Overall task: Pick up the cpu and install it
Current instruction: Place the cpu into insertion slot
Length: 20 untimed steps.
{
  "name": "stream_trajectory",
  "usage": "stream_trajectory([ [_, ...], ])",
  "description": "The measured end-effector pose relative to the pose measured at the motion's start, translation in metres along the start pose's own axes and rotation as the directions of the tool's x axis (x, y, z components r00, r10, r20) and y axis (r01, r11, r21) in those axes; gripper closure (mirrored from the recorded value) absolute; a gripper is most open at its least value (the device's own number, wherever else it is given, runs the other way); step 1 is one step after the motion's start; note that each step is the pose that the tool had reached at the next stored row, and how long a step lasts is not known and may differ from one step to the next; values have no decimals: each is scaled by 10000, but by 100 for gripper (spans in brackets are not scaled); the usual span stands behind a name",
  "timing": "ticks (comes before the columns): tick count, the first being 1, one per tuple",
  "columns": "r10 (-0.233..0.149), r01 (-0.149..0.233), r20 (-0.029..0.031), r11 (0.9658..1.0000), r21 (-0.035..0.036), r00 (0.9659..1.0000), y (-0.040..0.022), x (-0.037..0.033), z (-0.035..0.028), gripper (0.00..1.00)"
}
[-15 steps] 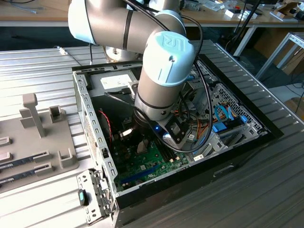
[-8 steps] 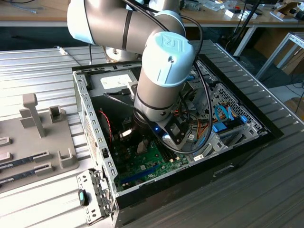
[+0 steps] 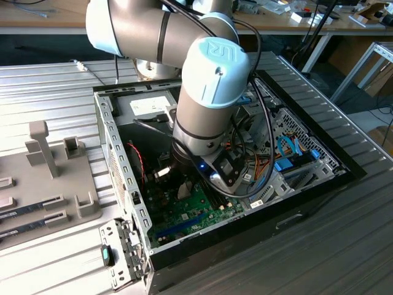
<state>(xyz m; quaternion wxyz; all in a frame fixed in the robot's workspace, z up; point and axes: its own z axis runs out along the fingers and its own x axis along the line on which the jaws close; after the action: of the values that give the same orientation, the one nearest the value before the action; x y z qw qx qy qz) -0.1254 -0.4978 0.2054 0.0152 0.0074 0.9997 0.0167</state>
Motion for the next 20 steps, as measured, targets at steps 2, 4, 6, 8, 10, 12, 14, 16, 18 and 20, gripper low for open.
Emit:
stream_trajectory([
  [2, 79, -79, 3, 10000, -1, 10000, 0, 0, 5, 59],
  [4, 66, -66, 1, 9999, -78, 10000, 1, 1, 9, 59],
  [6, 33, -33, -4, 9997, -236, 10000, 0, 3, 13, 59],
  [8, 33, -34, -4, 9994, -356, 10000, 0, 22, 16, 59],
  [10, 35, -35, -8, 9993, -372, 10000, -11, 50, 16, 59],
  [12, 8, -8, -7, 9993, -370, 10000, -30, 54, 15, 59],
  [14, -32, 32, -8, 9993, -372, 10000, -37, 53, 15, 59],
  [16, -118, 118, -10, 9992, -373, 9999, -39, 52, 15, 59],
  [18, -207, 206, -14, 9991, -368, 9998, -40, 53, 15, 59],
  [20, -282, 281, -17, 9990, -343, 9996, -43, 53, 14, 59],
])
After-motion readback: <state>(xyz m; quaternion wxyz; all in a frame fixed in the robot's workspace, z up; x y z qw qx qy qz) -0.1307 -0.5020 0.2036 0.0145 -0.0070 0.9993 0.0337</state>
